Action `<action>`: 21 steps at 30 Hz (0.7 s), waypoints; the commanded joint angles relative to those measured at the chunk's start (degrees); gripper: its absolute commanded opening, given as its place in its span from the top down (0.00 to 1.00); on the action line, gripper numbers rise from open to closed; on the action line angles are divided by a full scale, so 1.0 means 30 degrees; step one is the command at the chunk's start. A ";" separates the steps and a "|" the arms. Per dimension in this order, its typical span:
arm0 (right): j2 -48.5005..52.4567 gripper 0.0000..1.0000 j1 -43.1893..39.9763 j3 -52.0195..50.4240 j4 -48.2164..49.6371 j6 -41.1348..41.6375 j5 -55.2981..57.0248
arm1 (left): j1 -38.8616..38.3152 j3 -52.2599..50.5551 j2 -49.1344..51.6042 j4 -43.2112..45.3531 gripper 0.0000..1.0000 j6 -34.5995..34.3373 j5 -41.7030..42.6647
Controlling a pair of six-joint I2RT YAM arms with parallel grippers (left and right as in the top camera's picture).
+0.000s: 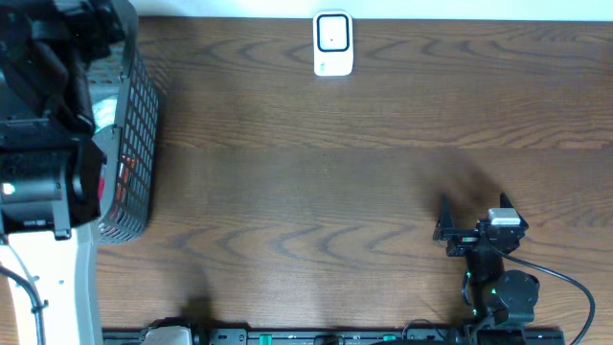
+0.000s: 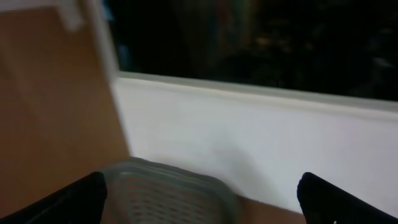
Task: Scan the item barcode
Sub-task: 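Raise the left gripper and move it over the grey basket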
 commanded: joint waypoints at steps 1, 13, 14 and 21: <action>-0.0109 0.01 0.0073 -0.0080 -0.0015 -0.0146 0.0095 | 0.1319 0.0437 0.0882 -0.0146 0.02 0.0080 -0.1923; -0.0102 0.01 0.0073 -0.0080 -0.0015 -0.0146 0.0087 | 0.3679 0.0357 0.2419 -0.1778 0.02 -0.0670 -0.1909; -0.0102 0.01 0.0073 -0.0080 -0.0015 -0.0146 0.0095 | 0.3752 0.0350 0.2470 -0.1778 0.02 -0.0678 -0.1916; -0.0102 0.01 0.0073 -0.0080 -0.0015 -0.0146 0.0087 | 0.6069 0.0306 0.4379 -0.3730 0.02 -0.0860 -0.1909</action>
